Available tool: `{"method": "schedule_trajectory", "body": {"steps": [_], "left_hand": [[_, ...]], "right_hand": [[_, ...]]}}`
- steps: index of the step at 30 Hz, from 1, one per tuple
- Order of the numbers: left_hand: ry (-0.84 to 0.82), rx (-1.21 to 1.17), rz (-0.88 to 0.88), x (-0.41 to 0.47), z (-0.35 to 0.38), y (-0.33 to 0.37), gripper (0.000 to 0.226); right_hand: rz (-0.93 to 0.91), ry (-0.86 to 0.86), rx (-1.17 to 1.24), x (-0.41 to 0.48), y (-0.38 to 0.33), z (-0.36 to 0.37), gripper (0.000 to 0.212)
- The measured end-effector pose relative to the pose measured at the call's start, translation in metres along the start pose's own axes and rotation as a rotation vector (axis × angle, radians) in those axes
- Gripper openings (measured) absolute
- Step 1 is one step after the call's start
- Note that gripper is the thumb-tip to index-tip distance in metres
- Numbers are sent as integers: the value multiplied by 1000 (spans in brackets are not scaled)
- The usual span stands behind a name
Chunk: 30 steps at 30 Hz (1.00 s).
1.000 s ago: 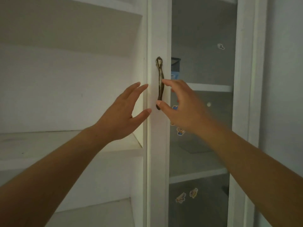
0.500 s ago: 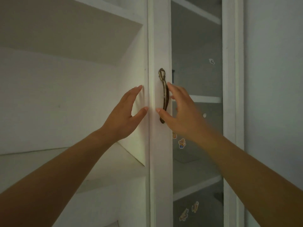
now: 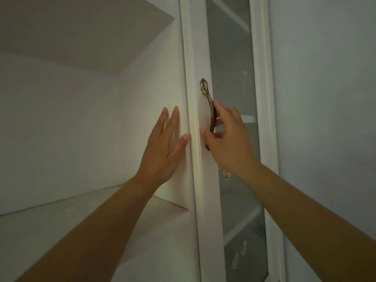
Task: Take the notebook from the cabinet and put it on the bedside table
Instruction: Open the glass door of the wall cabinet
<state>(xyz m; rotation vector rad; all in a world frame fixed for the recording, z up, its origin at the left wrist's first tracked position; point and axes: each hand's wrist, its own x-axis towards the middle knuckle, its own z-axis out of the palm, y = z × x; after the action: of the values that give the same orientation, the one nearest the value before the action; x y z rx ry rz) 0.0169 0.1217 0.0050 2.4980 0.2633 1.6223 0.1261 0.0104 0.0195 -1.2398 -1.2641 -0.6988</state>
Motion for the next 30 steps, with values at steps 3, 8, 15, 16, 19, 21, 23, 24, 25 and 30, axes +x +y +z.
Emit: {"method": "schedule_trajectory", "body": {"steps": [3, 8, 15, 16, 19, 21, 23, 24, 25, 30], "left_hand": [[0, 15, 12, 2, 1, -2, 63], [2, -42, 7, 1, 3, -2, 60], [9, -128, -14, 2, -2, -1, 58], [9, -138, -10, 2, -3, -1, 58], [-20, -122, -8, 1, -6, -3, 58], [-46, -100, -15, 1, -7, -3, 59], [-49, -92, -20, 1, -7, -3, 60], [-48, -92, -22, 2, -7, -3, 60], [-50, -94, -26, 2, -7, -2, 60], [-70, -126, -36, 2, -11, 0, 63]], "right_hand": [[54, 69, 28, -4, -3, 7, 56], [104, 144, 94, 1, -8, 9, 44], [179, 133, 161, 2, -7, 2, 44], [173, 138, 163, 2, -7, 3, 44], [166, 132, 163, 1, -7, 3, 43], [163, 123, 159, 2, -8, 3, 44], [173, 119, 176, 4, -8, 4, 45], [180, 116, 194, 4, -8, 3, 45], [189, 112, 213, 4, -8, 3, 45], [188, 140, 242, 2, -9, 1, 43]]}}
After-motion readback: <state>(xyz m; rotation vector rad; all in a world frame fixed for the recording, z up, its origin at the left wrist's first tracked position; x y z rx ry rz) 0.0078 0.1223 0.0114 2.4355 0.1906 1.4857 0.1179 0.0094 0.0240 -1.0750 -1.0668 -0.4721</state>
